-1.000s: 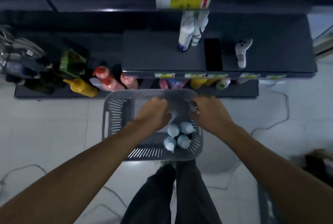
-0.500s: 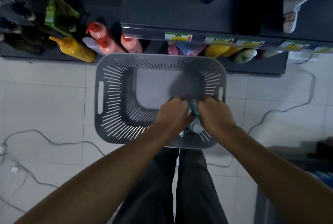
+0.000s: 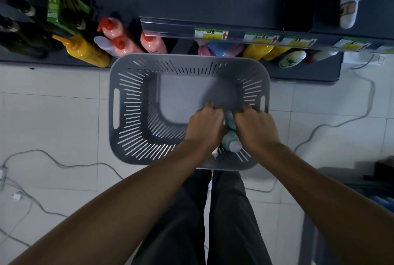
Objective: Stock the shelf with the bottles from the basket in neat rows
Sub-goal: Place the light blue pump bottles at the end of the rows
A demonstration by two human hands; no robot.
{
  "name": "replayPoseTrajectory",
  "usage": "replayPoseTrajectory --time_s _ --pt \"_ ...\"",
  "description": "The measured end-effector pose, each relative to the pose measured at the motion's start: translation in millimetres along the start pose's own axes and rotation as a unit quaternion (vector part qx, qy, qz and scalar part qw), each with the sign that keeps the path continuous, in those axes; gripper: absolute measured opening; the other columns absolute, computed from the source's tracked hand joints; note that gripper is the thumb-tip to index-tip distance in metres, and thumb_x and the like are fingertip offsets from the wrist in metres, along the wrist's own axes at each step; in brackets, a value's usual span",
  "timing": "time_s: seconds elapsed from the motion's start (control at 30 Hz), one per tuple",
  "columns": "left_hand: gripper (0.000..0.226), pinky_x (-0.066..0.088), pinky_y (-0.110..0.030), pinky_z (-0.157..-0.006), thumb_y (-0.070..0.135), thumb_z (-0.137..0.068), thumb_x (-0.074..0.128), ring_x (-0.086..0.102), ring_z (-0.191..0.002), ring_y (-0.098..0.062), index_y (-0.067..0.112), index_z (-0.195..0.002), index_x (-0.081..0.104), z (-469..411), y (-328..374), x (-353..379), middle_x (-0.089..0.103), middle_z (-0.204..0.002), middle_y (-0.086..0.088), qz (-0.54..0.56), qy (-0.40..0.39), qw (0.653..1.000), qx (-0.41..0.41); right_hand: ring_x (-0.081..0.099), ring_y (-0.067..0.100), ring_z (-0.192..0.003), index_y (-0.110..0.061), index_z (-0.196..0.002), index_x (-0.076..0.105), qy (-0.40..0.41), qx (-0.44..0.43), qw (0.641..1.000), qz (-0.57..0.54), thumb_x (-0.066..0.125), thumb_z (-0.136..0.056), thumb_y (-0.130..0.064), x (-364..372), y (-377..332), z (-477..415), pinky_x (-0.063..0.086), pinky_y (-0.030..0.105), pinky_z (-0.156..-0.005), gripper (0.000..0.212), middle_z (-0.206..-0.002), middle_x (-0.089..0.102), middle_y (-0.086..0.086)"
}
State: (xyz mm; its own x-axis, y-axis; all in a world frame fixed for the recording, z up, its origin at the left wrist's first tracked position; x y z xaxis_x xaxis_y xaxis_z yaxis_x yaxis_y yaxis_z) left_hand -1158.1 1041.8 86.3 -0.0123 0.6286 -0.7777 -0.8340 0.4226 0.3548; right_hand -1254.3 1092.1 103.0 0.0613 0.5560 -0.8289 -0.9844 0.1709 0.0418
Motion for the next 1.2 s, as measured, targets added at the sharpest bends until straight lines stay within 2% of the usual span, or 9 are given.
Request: replayPoseTrajectory --time_s 0.17,0.37,0.5,0.6,0.73,0.83,0.9,1.07,1.2 --pt "0.018 0.041 -0.037 -0.068 0.022 -0.084 0.071 0.064 -0.089 -0.037 0.013 -0.098 0.063 2.5 3.7 -19.6 0.061 -0.1 -0.011 -0.028 0.012 1.0 0.004 0.067 0.031 -0.092 -0.015 -0.104 0.067 0.036 0.01 0.999 -0.034 0.062 -0.09 -0.015 -13.3 4.7 2.8 0.04 0.033 -0.064 0.015 -0.106 0.065 0.01" --pt "0.018 0.048 -0.041 -0.073 0.016 -0.09 0.068 0.064 -0.095 -0.039 0.01 -0.107 0.066 13.5 15.7 -59.8 0.065 -0.104 -0.015 -0.093 0.039 0.995 0.023 0.066 0.037 -0.091 -0.015 -0.106 0.068 0.05 0.042 0.993 -0.097 0.068 -0.087 -0.022 -47.5 14.5 14.5 0.051 0.038 -0.071 0.02 -0.115 0.058 0.013" --pt "0.015 0.05 -0.041 -0.071 0.009 -0.087 0.069 0.065 -0.094 -0.039 0.006 -0.101 0.065 25.9 30.3 -95.0 0.065 -0.102 -0.017 -0.114 0.038 0.992 0.042 0.065 0.036 -0.093 -0.014 -0.105 0.071 0.071 0.049 0.991 -0.106 0.071 -0.083 -0.022 -78.7 22.9 28.2 0.046 0.035 -0.069 0.023 -0.113 0.061 0.013" --pt "0.025 0.056 -0.042 -0.079 0.014 -0.083 0.078 0.066 -0.097 -0.035 0.009 -0.104 0.065 33.6 42.5 -124.5 0.065 -0.105 -0.015 -0.127 0.014 0.99 0.063 0.065 0.035 -0.094 -0.016 -0.104 0.072 0.091 0.053 0.989 -0.102 0.073 -0.079 -0.027 -105.1 33.2 40.0 0.047 0.035 -0.07 0.028 -0.108 0.063 0.01" --pt "0.034 0.047 -0.039 -0.072 0.016 -0.078 0.083 0.065 -0.102 -0.04 0.006 -0.107 0.067 46.0 62.4 -168.0 0.064 -0.111 -0.018 -0.118 0.018 0.99 0.077 0.064 0.034 -0.089 -0.026 -0.096 0.074 0.142 0.069 0.978 -0.135 0.076 -0.072 -0.028 -146.7 49.3 61.9 0.039 0.03 -0.065 0.024 -0.1 0.065 0.005" --pt "0.036 0.047 -0.037 -0.068 0.018 -0.074 0.084 0.067 -0.097 -0.041 0.008 -0.105 0.071 59.2 80.5 -202.9 0.065 -0.106 -0.018 -0.114 0.04 0.988 0.096 0.064 0.031 -0.09 -0.029 -0.095 0.076 0.184 0.073 0.966 -0.168 0.076 -0.07 -0.025 -180.2 63.6 79.6 0.036 0.028 -0.066 0.025 -0.093 0.067 0.003" --pt "0.036 0.051 -0.037 -0.068 0.021 -0.073 0.082 0.066 -0.093 -0.041 0.011 -0.107 0.072 67.5 92.1 -225.6 0.063 -0.104 -0.017 -0.117 0.056 0.987 0.097 0.061 0.029 -0.084 -0.026 -0.086 0.075 0.194 0.073 0.962 -0.18 0.074 -0.069 -0.025 -204.4 74.0 91.4 0.032 0.027 -0.06 0.018 -0.081 0.059 -0.002" --pt "0.032 0.051 -0.034 -0.06 0.026 -0.071 0.082 0.056 -0.07 -0.03 0.011 -0.097 0.075 86.3 125.5 -283.8 0.055 -0.084 -0.009 -0.11 0.113 0.979 0.13 0.06 0.02 -0.078 -0.023 -0.087 0.076 0.229 0.06 0.949 -0.21 0.08 -0.066 -0.025 -269.0 98.7 129.1 0.05 0.03 -0.067 0.021 -0.084 0.067 -0.006" --pt "0.031 0.06 -0.038 -0.067 0.029 -0.07 0.087 0.064 -0.075 -0.028 0.011 -0.094 0.077 103.5 159.6 -327.8 0.065 -0.088 -0.01 -0.114 0.136 0.969 0.171 0.065 0.02 -0.079 -0.024 -0.079 0.077 0.259 0.052 0.944 -0.195 0.083 -0.064 -0.028 -313.7 117.8 159.8 0.049 0.028 -0.068 0.017 -0.078 0.061 -0.011"
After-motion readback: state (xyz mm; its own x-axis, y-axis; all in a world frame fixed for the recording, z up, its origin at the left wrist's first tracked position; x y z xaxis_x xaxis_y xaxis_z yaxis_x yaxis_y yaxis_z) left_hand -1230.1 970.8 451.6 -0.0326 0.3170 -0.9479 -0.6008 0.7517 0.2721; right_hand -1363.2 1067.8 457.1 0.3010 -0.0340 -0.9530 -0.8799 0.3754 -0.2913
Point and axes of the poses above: each hand's wrist, its own z-axis away from the middle knuckle, its own x-axis out of the palm, y = z × x, the point moved 5 cm from there along -z, towards the middle knuckle
